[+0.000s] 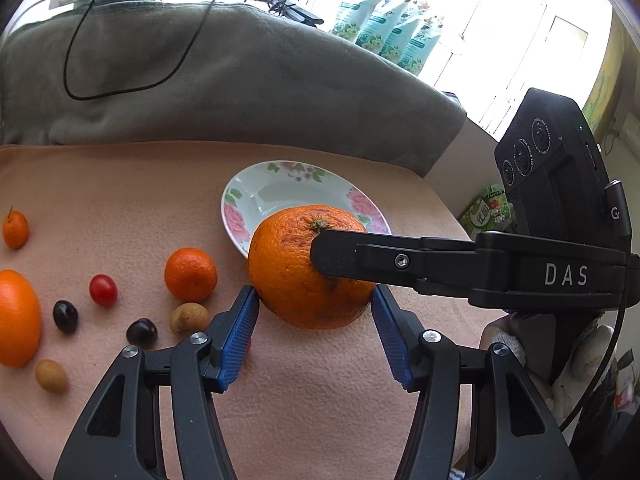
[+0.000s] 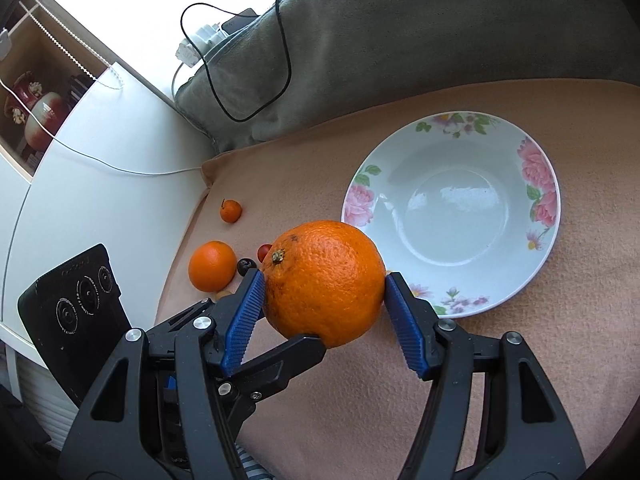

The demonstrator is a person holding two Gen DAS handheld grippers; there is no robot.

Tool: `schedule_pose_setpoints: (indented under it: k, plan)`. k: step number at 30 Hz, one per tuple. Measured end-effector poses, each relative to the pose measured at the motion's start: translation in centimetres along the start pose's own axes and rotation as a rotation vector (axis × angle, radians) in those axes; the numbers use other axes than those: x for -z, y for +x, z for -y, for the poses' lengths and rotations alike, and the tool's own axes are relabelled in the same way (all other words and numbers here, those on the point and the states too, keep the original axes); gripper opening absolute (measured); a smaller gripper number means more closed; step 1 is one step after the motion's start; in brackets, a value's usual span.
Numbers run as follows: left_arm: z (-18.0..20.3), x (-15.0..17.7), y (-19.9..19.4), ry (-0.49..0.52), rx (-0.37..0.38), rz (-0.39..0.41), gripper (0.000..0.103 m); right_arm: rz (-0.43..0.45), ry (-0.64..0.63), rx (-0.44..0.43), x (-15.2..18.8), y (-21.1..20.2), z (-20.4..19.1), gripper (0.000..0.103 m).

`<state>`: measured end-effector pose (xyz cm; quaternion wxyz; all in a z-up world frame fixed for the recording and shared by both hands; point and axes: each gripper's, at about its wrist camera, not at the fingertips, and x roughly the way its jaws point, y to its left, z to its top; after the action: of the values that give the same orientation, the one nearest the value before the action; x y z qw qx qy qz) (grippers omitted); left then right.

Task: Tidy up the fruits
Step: 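Carry the orange with the left tool into the white bowl and release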

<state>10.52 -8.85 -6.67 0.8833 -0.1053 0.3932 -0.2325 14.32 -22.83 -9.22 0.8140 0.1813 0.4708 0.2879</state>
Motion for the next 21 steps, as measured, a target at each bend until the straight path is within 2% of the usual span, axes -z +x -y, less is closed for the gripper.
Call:
schedule_pose_setpoints:
  k: [12, 16, 21]
  plan:
    - [0.6, -1.1, 3.2, 0.009, -0.009, -0.049, 0.058, -0.015, 0.095, 0.003, -1.6, 0.6, 3.8, 0.065]
    - [0.9, -1.5, 2.8, 0.033, -0.027, -0.028, 0.057, 0.074, 0.074, 0.068, -2.4, -1.2, 4.0, 0.065]
    - [0.7, -1.3, 1.7, 0.05, -0.05, -0.005, 0.057, 0.145, 0.052, 0.082, -2.9, -3.7, 3.7, 0.065]
